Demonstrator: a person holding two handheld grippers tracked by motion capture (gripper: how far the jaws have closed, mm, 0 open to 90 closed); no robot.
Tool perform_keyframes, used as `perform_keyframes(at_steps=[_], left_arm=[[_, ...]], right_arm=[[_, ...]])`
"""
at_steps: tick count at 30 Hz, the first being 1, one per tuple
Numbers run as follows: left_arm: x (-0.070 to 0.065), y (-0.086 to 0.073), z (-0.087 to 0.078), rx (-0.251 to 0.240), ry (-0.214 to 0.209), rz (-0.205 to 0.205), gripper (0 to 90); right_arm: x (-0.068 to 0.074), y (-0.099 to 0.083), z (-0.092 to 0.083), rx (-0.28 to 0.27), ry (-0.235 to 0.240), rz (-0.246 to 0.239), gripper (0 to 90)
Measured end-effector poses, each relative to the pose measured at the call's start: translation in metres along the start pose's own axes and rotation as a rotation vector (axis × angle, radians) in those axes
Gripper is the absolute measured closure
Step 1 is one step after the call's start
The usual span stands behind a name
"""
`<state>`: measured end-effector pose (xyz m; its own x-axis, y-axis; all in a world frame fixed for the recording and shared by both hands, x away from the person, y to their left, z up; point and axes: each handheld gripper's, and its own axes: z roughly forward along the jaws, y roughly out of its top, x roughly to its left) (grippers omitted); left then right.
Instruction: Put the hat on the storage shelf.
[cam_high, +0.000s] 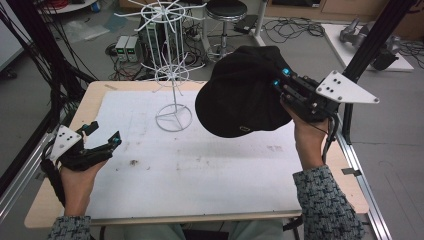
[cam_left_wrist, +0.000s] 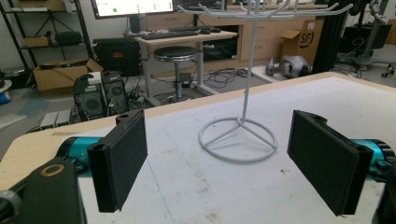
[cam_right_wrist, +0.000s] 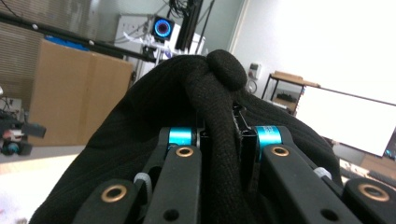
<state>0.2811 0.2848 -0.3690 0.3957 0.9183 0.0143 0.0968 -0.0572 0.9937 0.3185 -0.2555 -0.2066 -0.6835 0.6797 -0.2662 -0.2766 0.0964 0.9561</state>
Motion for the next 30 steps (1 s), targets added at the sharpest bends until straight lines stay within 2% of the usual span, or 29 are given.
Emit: perform_keyframes(at_steps=[6, 14, 20, 30], left_arm=[[0.001, 0.0, -0.001, 0.002, 0.0, -0.001, 20.2], [0.003, -0.001, -0.001, 0.004, 0.002, -0.005, 20.2], [0.003, -0.001, -0.001, 0.002, 0.002, -0.009, 20.2], [0.003, -0.001, -0.001, 0.003, -0.001, -0.01, 20.2]], right_arm=[[-0.003, 0.017, 0.007, -0.03, 0.016, 0.003, 84.6], [-0.001, 0.044, 0.017, -0.072, 0.042, -0.026, 84.4], [-0.001, 0.056, 0.019, -0.092, 0.056, -0.025, 84.3], [0.0, 0.088, 0.017, -0.16, 0.078, -0.034, 84.1]])
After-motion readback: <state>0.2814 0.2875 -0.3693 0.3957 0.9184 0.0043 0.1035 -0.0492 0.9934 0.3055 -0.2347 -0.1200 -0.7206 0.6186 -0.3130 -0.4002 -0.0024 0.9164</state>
